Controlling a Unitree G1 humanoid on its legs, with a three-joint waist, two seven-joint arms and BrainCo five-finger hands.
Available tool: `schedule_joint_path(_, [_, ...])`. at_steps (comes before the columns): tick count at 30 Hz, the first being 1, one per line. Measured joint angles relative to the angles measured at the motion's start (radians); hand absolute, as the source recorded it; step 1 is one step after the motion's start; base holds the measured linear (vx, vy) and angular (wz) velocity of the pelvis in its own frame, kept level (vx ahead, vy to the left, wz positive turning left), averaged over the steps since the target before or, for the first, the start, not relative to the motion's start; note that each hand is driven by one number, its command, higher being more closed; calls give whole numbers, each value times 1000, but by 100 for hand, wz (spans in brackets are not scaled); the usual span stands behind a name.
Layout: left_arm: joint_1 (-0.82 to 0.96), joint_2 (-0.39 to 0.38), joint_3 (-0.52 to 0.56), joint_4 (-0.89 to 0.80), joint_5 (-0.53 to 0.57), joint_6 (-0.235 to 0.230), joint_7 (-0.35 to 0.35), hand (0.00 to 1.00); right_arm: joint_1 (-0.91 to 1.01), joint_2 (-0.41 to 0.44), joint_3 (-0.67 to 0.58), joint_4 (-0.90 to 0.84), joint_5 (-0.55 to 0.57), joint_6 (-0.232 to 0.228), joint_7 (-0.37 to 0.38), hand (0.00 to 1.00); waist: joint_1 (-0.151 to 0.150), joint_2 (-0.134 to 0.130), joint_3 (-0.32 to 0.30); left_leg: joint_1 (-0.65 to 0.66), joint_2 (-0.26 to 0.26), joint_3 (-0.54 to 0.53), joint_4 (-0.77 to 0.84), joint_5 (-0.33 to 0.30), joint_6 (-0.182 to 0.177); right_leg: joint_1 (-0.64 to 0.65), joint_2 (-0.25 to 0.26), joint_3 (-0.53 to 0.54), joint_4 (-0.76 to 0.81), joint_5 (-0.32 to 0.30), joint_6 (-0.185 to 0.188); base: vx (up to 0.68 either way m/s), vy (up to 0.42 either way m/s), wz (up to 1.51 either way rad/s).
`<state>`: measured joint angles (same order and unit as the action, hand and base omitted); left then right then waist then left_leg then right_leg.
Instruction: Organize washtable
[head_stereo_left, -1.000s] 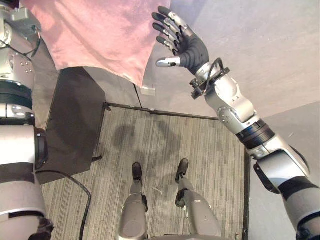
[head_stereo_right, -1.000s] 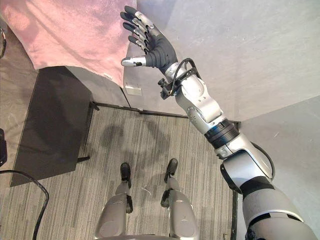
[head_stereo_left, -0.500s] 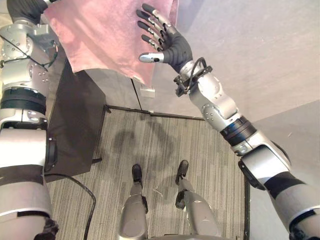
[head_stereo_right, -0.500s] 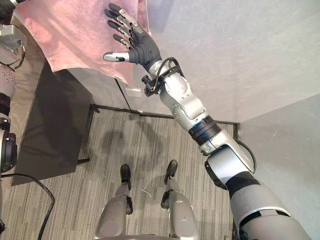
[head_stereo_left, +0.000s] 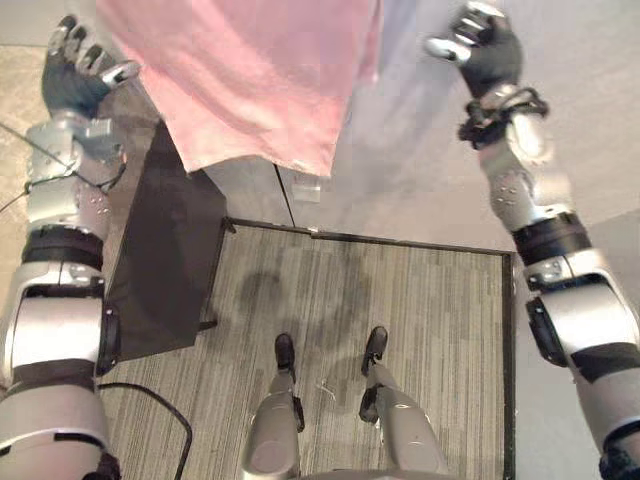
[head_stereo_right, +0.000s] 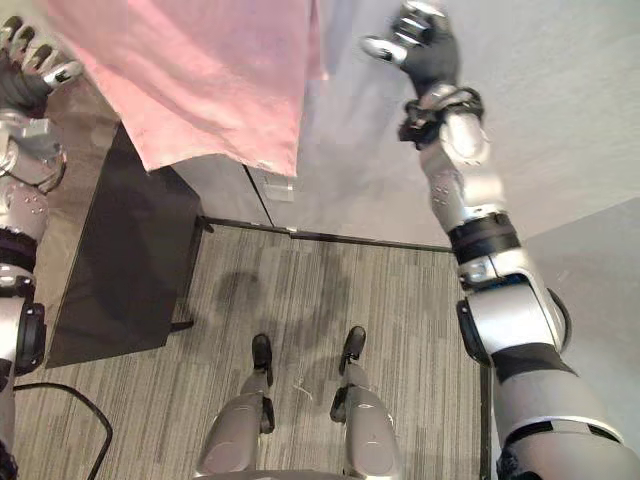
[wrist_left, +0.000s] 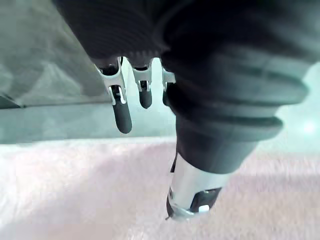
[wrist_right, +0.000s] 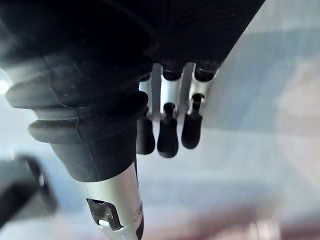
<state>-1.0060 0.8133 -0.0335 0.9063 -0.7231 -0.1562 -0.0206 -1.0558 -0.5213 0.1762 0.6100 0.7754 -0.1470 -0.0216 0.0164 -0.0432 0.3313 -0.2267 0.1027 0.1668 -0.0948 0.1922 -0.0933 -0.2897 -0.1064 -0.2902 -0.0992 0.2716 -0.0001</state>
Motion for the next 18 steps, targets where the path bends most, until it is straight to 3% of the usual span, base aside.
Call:
schedule_joint_path(6, [255,4,168,-52,-12,1,0,0,485,4,-124,-189,-2,10,-9,0,-5,41,-42,33,2,38,0,-18,-3,8,5,45,0,-17,19,-11,-8,-19])
schedule_joint_path(11, [495,-5,272,-119,-11,1,-3,0,836,67,-174,-305,-14,41,54,0,-34,40,-93,86,13,75,0,-51,-15,40,18,77,0,-31,26,24,9,-25])
schedule_joint_path(14, [669,-86,367,-170,-7,-8,-16,0,1039,161,-256,-325,-30,49,91,0,-51,36,-156,106,23,83,0,-73,-21,58,25,81,-1,-51,31,49,19,-7])
schedule_joint_path(17, [797,-216,464,-240,30,-23,-21,0,1182,275,-385,-324,-42,60,88,0,-59,41,-207,129,27,83,0,-85,-23,84,31,76,-4,-71,36,54,26,3])
schedule_joint_path(18, [856,-290,477,-267,41,-38,-20,0,1223,324,-440,-324,-42,62,85,0,-59,45,-226,140,27,83,0,-94,-22,101,31,76,-4,-75,36,45,37,3])
